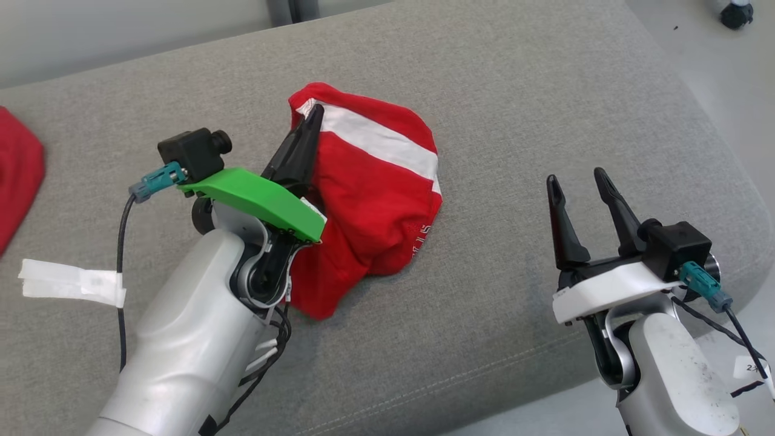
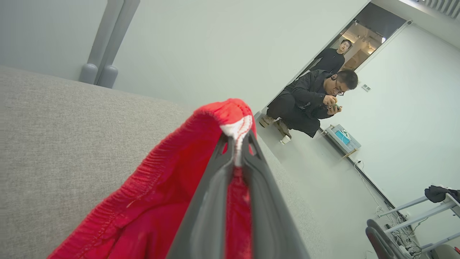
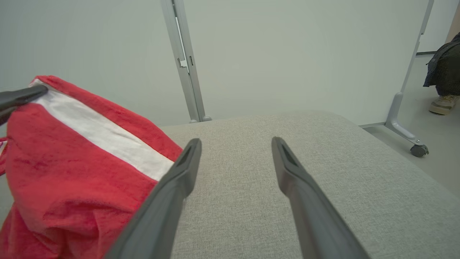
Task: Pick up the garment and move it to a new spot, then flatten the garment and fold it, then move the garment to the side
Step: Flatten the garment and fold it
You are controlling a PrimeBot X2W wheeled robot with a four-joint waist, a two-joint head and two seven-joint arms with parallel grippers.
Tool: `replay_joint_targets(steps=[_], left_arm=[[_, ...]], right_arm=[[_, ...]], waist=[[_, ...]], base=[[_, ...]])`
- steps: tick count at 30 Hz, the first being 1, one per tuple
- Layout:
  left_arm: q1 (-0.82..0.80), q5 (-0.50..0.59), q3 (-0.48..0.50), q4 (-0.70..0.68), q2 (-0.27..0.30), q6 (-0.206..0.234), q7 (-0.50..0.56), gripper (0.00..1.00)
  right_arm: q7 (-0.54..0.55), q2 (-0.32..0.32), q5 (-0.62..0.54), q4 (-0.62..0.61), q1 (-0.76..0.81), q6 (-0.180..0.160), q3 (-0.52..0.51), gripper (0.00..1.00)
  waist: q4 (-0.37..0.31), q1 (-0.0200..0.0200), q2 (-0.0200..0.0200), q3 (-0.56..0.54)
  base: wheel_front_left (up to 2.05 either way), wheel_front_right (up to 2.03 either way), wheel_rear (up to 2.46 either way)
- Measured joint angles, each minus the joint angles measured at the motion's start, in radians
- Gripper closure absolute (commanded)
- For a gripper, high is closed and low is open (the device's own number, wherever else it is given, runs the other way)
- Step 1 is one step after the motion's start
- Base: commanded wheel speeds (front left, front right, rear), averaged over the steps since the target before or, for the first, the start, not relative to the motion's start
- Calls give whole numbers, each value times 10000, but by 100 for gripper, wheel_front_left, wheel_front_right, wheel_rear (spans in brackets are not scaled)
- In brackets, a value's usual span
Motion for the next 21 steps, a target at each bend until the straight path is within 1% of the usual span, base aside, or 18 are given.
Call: replay_joint_targets(steps=[4,7,11,19,21], left_arm=[[258,65,155,-412,238,-19,-104,100],[804,366,274,-541,610,-12,-190,100],[1785,397,499,-694,949,184,-217,100],[3408,339,727,-1266,1231,339,-219,100],[3684,330,811,-1363,1407,408,-222,100]], right_arm=[[0,0,88,148,65,33,-4,0],[0,0,353,360,203,123,25,0],[-2,4,1114,683,287,196,48,0],[65,2,1722,1584,266,633,349,0],[140,4,1854,1724,132,715,387,0]], waist=[[289,0,0,-120],[533,0,0,-204],[888,0,0,-298],[1657,0,0,-431],[1842,0,0,-471]], base=[[0,0,0],[0,0,0],[0,0,0],[0,0,0],[0,0,0]])
